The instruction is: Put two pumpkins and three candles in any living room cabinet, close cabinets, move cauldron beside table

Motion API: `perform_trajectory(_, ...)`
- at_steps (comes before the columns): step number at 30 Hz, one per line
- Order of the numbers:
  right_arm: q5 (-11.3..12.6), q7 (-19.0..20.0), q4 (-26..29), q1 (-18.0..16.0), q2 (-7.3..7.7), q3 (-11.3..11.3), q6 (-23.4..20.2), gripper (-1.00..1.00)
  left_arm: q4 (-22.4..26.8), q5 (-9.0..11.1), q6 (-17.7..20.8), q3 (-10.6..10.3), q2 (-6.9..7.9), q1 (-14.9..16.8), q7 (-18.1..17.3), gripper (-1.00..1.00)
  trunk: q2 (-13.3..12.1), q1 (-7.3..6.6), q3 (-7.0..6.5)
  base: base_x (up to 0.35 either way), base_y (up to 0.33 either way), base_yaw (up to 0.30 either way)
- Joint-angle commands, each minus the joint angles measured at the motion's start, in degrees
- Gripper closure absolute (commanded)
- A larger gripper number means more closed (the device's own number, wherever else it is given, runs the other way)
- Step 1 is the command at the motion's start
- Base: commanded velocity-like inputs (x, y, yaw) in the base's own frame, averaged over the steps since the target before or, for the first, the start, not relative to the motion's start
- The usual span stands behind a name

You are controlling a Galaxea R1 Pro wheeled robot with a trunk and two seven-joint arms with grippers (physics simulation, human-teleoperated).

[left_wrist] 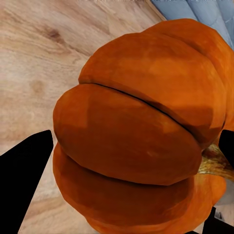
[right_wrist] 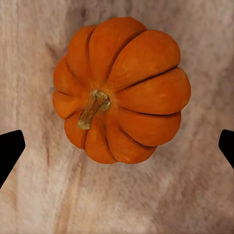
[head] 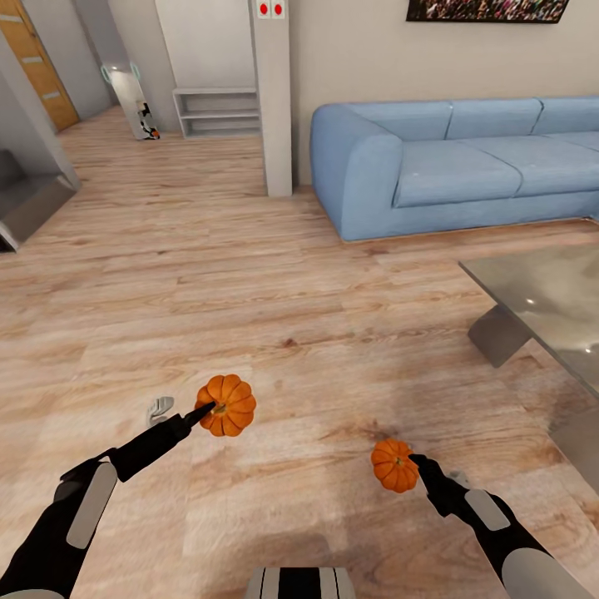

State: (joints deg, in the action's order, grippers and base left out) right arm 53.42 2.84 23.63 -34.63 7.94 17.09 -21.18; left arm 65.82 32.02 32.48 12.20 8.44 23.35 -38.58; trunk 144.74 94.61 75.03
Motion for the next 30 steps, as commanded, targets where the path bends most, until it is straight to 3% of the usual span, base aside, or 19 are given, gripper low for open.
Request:
perform_trajectory(1,0.0,0.1,0.0,0.0,-0.03,0.4,-0.4,-1.0,0.0,0.3,0.4,0.0,0.0,0.0,0.0,1.0,0.0,-0.01,0.04,0.011,0.007,0.0)
perform_trajectory(6,0.0,0.1,0.0,0.0,-0.03,0.4,-0.4,-1.0,0.1,0.3,0.4,0.1,0.06,0.0,-0.1,1.0,0.0,-0.01,0.04,0.004,0.002,0.0)
perform_trajectory(16,0.0,0.1,0.0,0.0,-0.03,0.4,-0.4,-1.0,0.1,0.3,0.4,0.0,0.0,0.0,0.0,1.0,0.1,0.25,2.25,0.0,0.0,0.0)
perform_trajectory(19,0.0,0.1,0.0,0.0,-0.03,0.4,-0.4,-1.0,0.1,0.3,0.4,0.0,0.0,0.0,0.0,1.0,0.1,0.25,2.25,0.0,0.0,0.0)
perform_trajectory(30,0.0,0.1,0.0,0.0,-0.03,0.4,-0.4,-1.0,0.1,0.2,0.3,0.0,-0.14,0.0,0.0,1.0,0.3,0.48,4.25,0.0,0.0,0.0)
